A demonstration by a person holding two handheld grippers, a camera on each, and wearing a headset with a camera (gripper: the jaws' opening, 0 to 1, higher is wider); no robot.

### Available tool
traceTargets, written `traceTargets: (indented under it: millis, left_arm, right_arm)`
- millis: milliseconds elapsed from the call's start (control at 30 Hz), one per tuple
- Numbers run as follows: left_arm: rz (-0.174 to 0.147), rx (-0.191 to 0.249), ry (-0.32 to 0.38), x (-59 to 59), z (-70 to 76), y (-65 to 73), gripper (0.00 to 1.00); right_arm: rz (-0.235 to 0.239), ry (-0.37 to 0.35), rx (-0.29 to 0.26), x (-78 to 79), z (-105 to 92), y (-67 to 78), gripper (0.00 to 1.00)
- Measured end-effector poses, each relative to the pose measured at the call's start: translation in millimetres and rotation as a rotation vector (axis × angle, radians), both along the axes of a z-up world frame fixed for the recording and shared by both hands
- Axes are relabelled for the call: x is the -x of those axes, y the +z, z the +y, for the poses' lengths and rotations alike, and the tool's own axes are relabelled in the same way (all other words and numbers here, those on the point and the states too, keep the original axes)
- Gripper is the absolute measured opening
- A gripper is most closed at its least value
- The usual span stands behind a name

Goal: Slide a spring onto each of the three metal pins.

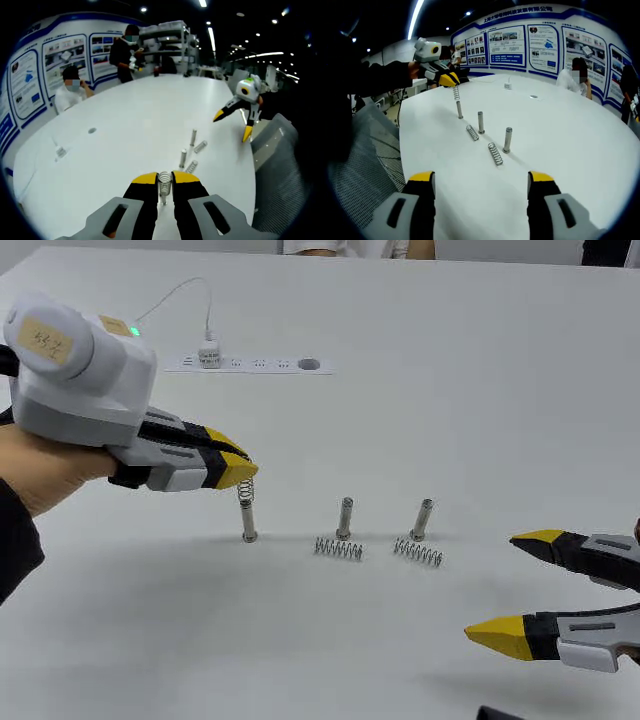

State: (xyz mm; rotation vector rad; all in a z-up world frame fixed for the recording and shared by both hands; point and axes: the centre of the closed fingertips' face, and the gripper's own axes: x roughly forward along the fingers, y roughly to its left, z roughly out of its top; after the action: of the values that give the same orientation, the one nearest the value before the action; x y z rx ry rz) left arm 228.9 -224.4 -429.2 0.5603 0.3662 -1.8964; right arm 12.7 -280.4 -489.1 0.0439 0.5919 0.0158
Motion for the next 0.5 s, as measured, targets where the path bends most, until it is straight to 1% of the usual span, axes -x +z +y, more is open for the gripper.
traceTargets:
  millis: [167,333,500]
  left_arm:
    - [-0.004,-0.010,-0.001,-0.8,-0.6,-3.3,0.10]
    - [-0.015,-0.018,-0.002,-2.0,0.3,-6.0,0.10]
    - [-0.010,-0.019,0.002,-2.6,-0.7,-8.6,0.10]
  right_arm:
    - [-0.003,-0.001,-0.004,-0.7,1.5,0.3,0.77]
    - [0.000,-0.004,-0.005,-0.3,1.2,-0.5,0.76]
    - [0.001,-0.002,-0.006,-1.1,2.1,-1.1,0.76]
